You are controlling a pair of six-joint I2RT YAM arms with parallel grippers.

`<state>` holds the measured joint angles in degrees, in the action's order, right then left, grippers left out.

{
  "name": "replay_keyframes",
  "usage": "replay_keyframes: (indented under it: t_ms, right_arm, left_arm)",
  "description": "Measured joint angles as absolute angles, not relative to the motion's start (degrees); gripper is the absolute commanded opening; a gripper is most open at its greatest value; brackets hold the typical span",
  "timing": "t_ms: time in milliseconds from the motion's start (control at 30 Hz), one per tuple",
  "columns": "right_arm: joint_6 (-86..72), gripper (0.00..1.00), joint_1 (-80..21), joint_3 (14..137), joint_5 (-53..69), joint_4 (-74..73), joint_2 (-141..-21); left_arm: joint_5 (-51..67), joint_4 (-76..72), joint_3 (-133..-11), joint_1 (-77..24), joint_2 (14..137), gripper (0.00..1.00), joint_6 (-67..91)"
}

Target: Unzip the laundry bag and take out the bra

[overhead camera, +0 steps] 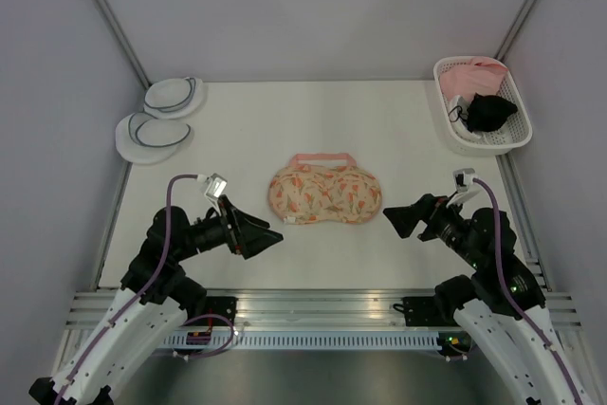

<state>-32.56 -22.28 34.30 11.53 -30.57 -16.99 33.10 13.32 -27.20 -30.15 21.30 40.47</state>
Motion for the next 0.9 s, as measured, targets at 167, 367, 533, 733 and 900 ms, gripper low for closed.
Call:
replay_keyframes:
  t_ms: [167, 367, 533, 733, 900]
  right_arm:
    - [-32.69, 0.98, -22.28, 33.95, 12.23, -30.68, -18.85]
    - [-34.28, 0.98, -22.33, 29.19, 13.8, -24.86, -24.34]
    - [-35.81, 0.98, -25.8, 24.16, 10.63, -19.07, -32.16]
    - [-36.42, 0.98, -37.39, 26.35, -4.4, -15.7, -47.9]
    - [-41.32, 0.96, -45.47, 27.07, -14.63, -11.18, -60.77]
  left_arm:
    - [31.86, 13.78, -26.72, -30.15, 20.56, 1.0, 40.45]
    - [29.89, 14.04, -26.72, -30.15, 22.59, 0.99, 40.42]
    - [28.21, 14.48, -26.72, -30.13, 24.12, 1.0, 40.45]
    - [26.98, 14.61, -26.72, -30.13, 21.87, 1.0, 40.47]
    - [26.28, 16.01, -26.72, -30.15, 20.51, 1.0, 40.49]
